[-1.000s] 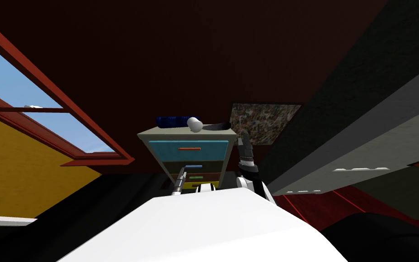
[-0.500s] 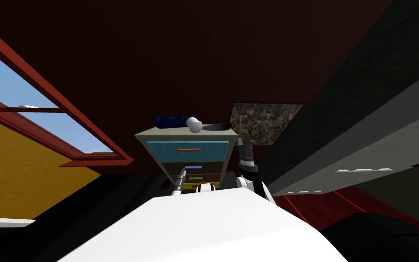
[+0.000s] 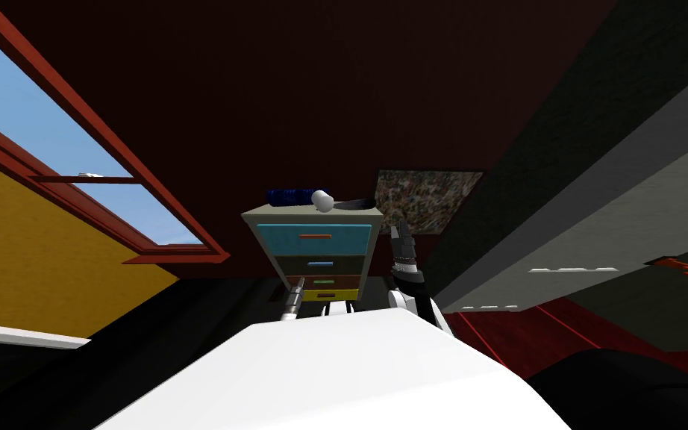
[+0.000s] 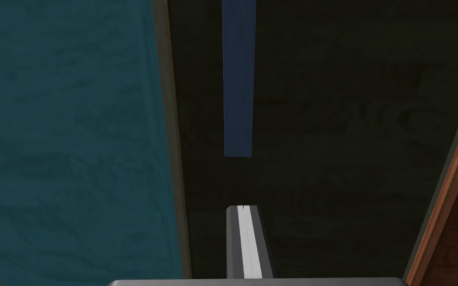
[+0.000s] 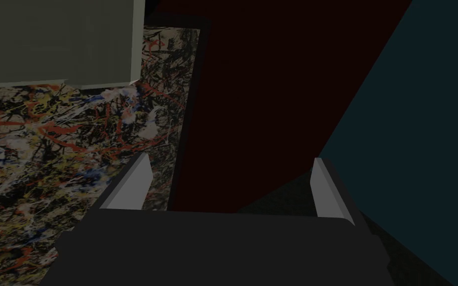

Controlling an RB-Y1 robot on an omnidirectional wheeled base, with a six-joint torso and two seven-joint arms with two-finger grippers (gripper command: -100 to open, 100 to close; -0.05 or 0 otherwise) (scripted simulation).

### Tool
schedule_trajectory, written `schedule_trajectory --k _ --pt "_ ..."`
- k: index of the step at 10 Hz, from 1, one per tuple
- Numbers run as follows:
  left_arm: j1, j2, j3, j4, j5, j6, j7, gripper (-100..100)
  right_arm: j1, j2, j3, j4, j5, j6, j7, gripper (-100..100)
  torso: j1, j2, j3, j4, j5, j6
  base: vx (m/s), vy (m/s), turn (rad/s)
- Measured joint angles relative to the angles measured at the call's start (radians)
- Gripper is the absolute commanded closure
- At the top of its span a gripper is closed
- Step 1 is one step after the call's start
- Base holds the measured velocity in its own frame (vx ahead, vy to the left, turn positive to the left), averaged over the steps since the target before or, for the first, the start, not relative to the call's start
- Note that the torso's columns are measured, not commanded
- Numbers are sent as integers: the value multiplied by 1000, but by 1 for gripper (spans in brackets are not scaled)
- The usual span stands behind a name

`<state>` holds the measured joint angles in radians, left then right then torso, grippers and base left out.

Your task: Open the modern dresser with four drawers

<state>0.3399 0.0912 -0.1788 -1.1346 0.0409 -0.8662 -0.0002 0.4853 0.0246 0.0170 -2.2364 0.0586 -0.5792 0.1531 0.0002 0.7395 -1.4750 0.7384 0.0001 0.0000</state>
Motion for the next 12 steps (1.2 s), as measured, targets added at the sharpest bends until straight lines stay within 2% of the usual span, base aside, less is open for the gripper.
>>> schedule_trajectory --k 1,4,5,8,9,10,12 --pt "1 0 0 -1 0 1 0 -100 0 0 0 0 0 0 0 0 0 -7 -4 -2 0 0 69 -8 -28" --pt "-26 16 6 -3 6 31 4 -100 1 0 0 0 0 0 0 0 -1 -8 -5 -2 0 0 154 -14 -13" --pt "-32 1 9 -4 8 44 6 -100 1 0 0 0 0 0 0 0 0 -2 -2 -1 0 0 69 3 -2" --pt "-44 1 13 -21 10 72 7 -100 1 0 0 0 0 0 0 0 -1 2 1 0 0 0 47 -9 -3" --pt "-44 1 13 -23 10 75 7 100 0 0 0 0 0 0 0 0 0 1 0 0 0 0 -45 13 7" --pt "-42 -1 11 -5 9 58 6 100 0 0 0 0 0 0 0 0 1 2 1 0 0 0 -30 10 4" --pt "-37 2 8 -19 9 58 8 100 0 0 0 0 0 0 0 0 0 2 1 -1 0 0 -144 0 23"
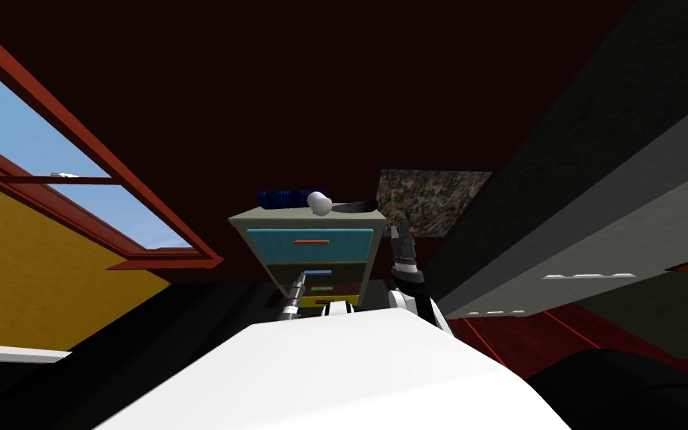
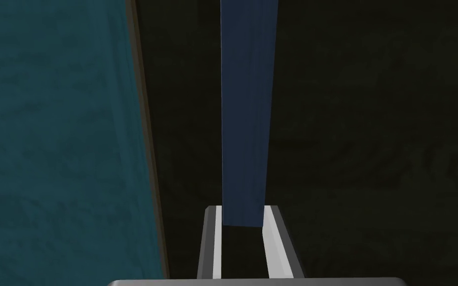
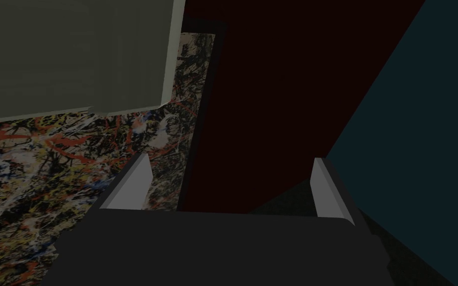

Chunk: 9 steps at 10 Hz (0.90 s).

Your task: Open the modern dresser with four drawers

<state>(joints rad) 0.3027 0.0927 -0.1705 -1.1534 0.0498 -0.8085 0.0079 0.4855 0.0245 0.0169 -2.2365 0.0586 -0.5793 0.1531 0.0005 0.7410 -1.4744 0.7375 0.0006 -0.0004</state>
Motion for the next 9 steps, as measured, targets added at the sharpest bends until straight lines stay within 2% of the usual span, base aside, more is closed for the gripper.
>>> schedule_trajectory --k 4,7,8,9 --pt "22 9 -9 -35 -2 32 5 100 0 0 0 0 0 0 0 0 -1 -6 -4 2 -2 0 -136 6 13" --pt "49 18 -19 -63 -3 28 8 100 0 0 0 0 0 0 0 0 -1 1 1 1 -1 0 -203 0 28" --pt "59 21 -22 -73 -4 30 9 -100 0 0 0 0 0 0 0 0 -1 0 0 2 -1 1 -109 1 9" --pt "62 24 -23 -86 -3 39 10 -100 0 0 0 0 0 0 0 0 -2 -7 -3 0 -1 1 -15 -14 12"
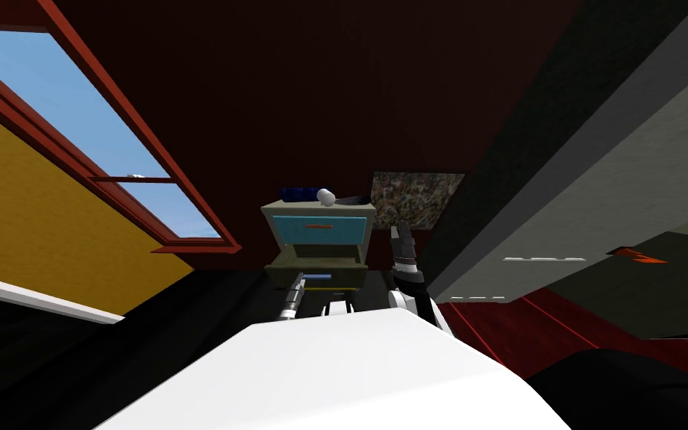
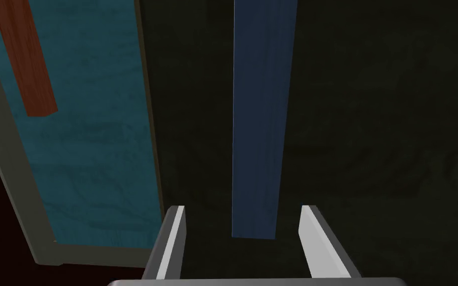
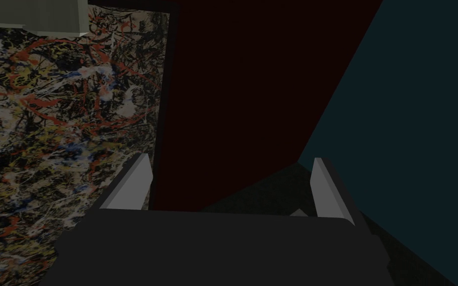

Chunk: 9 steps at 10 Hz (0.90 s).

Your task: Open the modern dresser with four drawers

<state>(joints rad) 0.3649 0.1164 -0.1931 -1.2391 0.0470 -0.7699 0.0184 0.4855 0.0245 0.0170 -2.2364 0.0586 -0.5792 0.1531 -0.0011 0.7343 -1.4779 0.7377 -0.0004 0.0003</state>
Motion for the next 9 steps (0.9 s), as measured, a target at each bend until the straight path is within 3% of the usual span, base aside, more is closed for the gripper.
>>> schedule_trajectory --k 9 --pt "44 36 -1 -218 12 173 14 -100 0 0 0 0 0 0 0 0 0 5 2 2 0 0 -6 -10 6"
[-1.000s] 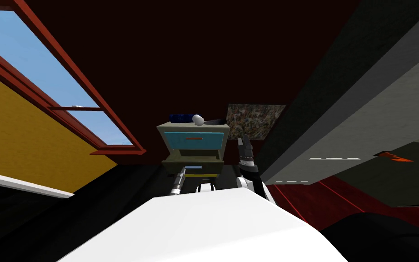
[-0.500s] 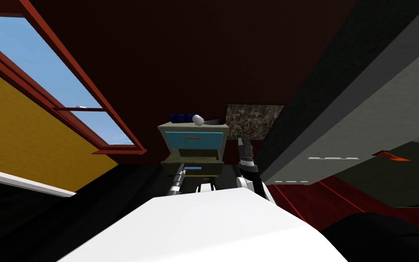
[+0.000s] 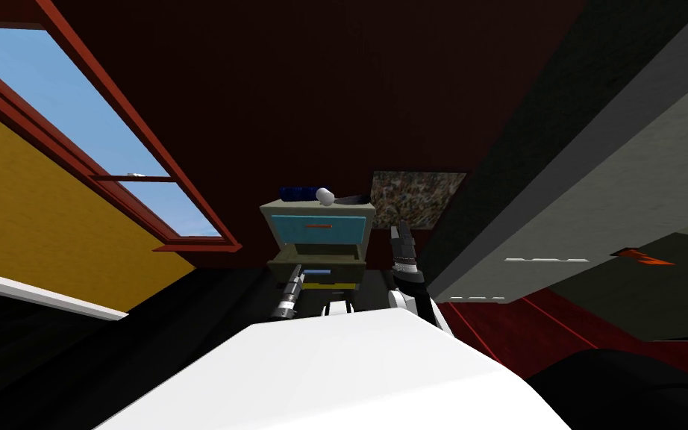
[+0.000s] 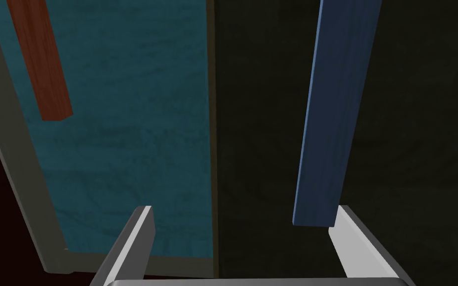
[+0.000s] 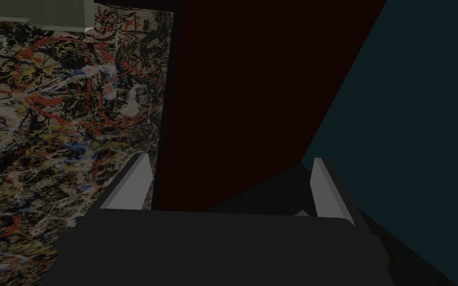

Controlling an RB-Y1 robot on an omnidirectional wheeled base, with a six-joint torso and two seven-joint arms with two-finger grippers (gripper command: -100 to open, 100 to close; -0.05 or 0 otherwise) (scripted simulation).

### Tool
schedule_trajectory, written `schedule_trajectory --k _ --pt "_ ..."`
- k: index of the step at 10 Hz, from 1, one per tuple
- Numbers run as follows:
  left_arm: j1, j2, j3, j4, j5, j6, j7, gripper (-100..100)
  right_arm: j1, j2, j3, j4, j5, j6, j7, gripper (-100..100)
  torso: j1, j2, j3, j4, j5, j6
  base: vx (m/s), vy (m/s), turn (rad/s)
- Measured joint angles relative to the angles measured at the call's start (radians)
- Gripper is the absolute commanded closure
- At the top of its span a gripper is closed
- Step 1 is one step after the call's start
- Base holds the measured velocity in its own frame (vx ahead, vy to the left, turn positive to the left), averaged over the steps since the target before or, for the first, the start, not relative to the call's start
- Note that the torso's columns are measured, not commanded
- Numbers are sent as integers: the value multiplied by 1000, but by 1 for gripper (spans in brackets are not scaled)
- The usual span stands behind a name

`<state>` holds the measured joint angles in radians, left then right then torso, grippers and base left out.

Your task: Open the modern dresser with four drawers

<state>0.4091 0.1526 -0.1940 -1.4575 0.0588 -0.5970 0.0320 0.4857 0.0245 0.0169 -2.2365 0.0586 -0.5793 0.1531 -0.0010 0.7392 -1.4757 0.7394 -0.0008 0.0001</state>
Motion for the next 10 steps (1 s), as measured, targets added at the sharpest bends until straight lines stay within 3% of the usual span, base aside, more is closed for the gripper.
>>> schedule_trajectory --k 4,5,10 --pt "21 16 -2 -70 5 69 8 -100 0 0 0 0 0 0 0 0 -2 6 3 6 -3 -1 -7 -5 2" --pt "22 17 -2 -70 5 73 8 0 0 0 0 0 0 0 0 0 -2 5 3 4 -2 0 0 0 0" --pt "26 18 -3 -64 5 78 8 0 0 0 0 0 0 0 0 0 1 -1 0 -1 0 0 0 0 0"
